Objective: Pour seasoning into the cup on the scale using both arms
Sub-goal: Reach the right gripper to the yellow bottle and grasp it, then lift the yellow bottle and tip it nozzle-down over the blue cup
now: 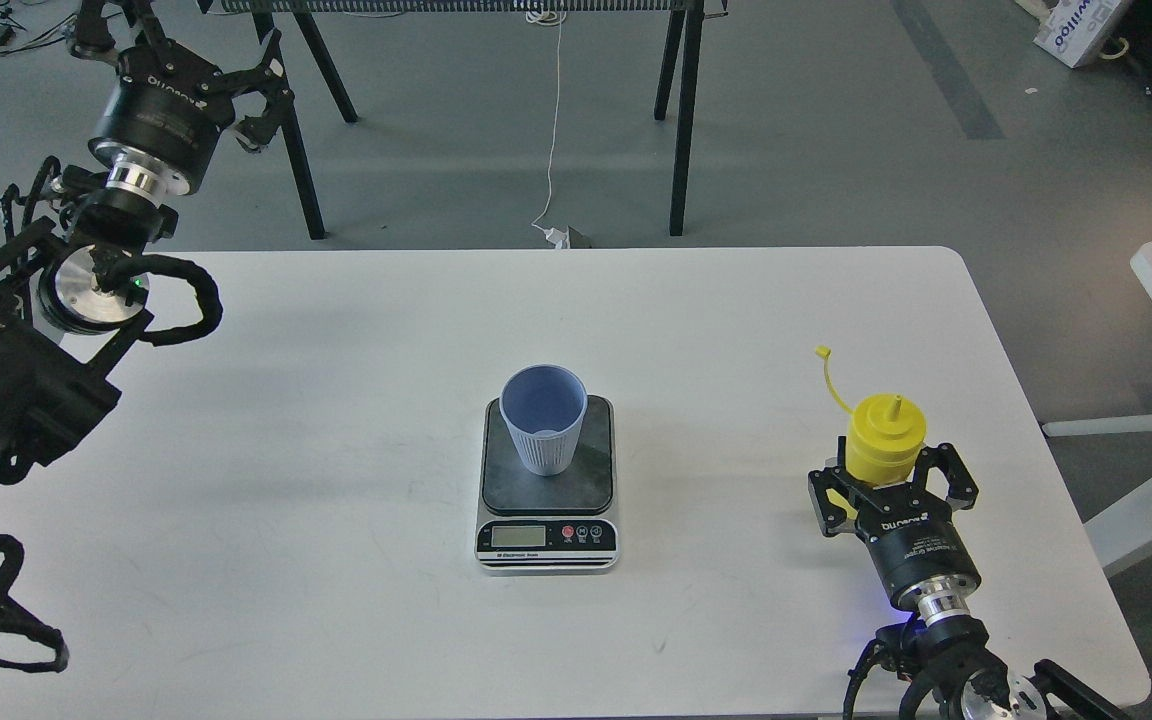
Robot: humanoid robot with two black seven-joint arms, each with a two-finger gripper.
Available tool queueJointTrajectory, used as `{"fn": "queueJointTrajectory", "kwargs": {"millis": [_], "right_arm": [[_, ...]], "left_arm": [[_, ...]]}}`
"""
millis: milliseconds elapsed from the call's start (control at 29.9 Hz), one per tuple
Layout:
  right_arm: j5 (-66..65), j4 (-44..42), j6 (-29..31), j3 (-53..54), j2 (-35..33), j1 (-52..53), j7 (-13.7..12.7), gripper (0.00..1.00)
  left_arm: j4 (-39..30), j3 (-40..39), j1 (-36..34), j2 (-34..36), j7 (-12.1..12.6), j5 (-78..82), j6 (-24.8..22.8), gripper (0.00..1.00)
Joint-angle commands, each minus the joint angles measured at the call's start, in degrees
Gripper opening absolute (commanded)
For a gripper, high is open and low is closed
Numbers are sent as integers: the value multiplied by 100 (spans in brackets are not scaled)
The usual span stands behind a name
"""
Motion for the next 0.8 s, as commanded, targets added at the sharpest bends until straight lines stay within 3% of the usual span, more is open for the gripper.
{"fn": "queueJointTrajectory", "kwargs": {"millis": [0, 67, 134, 200, 468, 768], "right_arm": [[-148, 333, 0, -3, -316, 523, 10, 36], [-507, 535, -231, -38, -606, 1032, 2, 36], [-1025, 659, -1187, -125, -739, 1576, -16, 37], [-1438, 651, -1716, -414, -774, 2165, -34, 37], [-2265, 229, -3422, -3400, -977, 4960, -25, 36], [-3716, -96, -4215, -5063, -221, 6184, -25, 36]], "left_arm": [[-13, -1, -4, 69, 0, -1, -1, 100], [-22, -9, -12, 78, 0, -1, -1, 100], [-22, -44, -21, 78, 0, 8, -9, 100], [-22, -71, -30, 78, 0, 8, -9, 100], [-31, -106, -21, 122, 9, 8, -1, 100], [22, 26, -4, 104, 114, 87, 17, 100]]}}
